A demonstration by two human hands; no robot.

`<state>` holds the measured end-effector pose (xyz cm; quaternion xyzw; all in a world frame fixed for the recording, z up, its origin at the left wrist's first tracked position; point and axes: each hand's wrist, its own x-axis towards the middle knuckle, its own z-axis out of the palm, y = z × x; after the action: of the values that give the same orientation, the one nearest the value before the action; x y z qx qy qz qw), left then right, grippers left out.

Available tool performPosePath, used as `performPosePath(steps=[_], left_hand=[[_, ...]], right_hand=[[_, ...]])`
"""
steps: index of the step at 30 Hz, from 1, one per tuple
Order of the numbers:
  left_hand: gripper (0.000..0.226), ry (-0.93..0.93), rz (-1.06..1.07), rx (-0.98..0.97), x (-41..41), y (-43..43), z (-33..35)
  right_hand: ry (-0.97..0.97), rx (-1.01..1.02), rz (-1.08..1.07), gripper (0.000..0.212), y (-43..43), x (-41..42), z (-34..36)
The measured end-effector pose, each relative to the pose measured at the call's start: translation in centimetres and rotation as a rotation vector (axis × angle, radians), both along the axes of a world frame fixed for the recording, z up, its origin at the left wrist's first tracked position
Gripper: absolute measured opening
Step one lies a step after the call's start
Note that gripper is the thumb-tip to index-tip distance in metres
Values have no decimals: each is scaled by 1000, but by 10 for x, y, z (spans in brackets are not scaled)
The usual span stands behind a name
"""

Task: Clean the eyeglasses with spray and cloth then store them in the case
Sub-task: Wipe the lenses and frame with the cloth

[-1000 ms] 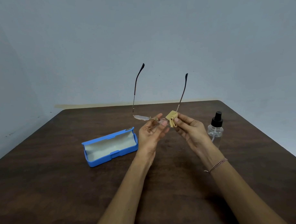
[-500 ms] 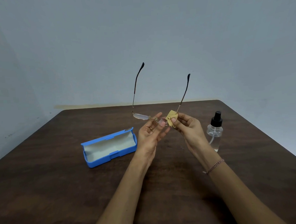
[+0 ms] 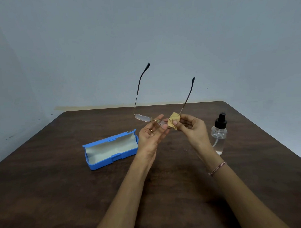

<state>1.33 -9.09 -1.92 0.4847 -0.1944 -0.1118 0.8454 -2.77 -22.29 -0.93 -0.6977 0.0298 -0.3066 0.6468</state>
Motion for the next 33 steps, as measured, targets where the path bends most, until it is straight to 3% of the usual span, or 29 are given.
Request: performPosePath(steps=[4, 9, 12, 16, 20, 26, 33], left_hand=[[46, -36, 9, 21, -2, -3, -2], [47, -78, -34, 47, -8, -10, -5], [48, -76, -12, 39, -9, -11, -3], [47, -41, 44, 18, 0, -5, -4], [42, 37, -36, 4, 5, -5, -4], [33, 56, -219, 90, 17, 9, -4], [36, 1, -344, 190, 22, 30, -2]], right_hand=[[-1, -118, -148, 31, -2, 0, 0], [-147, 69, -292, 24, -3, -7, 11], [-135, 47, -268, 24, -3, -9, 13], [39, -32, -143, 23, 6, -4, 5], [53, 1, -154, 20, 0, -2, 0], [-117, 126, -167, 22, 0, -8, 16], [-271, 74, -264, 28, -3, -21, 35]])
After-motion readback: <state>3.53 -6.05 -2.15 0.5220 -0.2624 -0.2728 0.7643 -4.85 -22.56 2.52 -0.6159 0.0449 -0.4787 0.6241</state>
